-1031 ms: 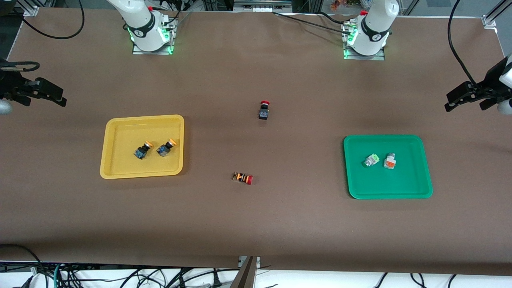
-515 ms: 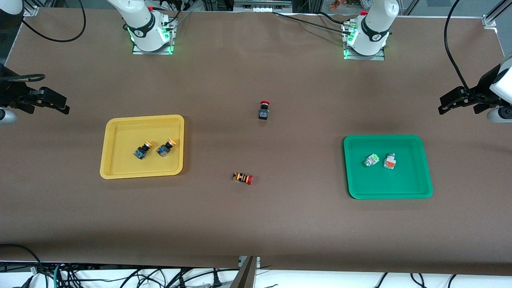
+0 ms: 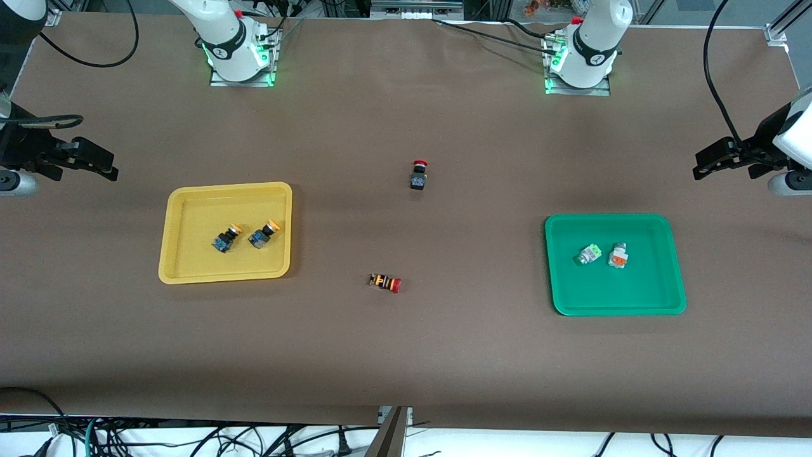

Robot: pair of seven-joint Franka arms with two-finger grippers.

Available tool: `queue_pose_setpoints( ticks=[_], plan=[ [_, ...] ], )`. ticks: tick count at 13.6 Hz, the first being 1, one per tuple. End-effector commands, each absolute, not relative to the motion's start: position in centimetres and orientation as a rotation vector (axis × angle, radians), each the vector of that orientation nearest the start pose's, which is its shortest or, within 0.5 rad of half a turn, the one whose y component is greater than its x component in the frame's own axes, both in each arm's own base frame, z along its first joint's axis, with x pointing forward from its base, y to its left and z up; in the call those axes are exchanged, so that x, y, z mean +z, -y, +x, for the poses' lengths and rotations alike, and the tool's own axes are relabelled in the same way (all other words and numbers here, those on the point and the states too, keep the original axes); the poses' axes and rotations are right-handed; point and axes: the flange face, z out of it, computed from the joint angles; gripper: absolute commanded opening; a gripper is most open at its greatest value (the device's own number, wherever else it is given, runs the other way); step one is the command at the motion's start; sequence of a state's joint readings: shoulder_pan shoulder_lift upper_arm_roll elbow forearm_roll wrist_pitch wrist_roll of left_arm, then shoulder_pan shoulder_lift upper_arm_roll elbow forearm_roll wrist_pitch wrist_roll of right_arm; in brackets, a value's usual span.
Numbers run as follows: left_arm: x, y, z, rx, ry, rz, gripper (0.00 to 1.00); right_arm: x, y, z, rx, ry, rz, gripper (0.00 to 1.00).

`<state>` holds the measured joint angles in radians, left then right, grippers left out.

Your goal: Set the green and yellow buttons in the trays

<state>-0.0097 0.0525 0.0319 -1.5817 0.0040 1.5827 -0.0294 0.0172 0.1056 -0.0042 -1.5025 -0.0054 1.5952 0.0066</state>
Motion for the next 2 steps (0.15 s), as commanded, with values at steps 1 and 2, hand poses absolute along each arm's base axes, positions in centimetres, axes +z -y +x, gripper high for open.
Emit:
queue_pose_setpoints(
  ticks=[1,2],
  plan=[
    [59.58,-1.09,57.13,0.1,0.086,-3.119,1.0,60.32,-0.4,58.44,0.026,-0.014,-3.165,0.99],
    [59.58,-1.11,57.13,0.1,0.09,-3.117,1.0,60.26,-0.14,58.38,0.036,-0.026,-3.165,0.99]
  ],
)
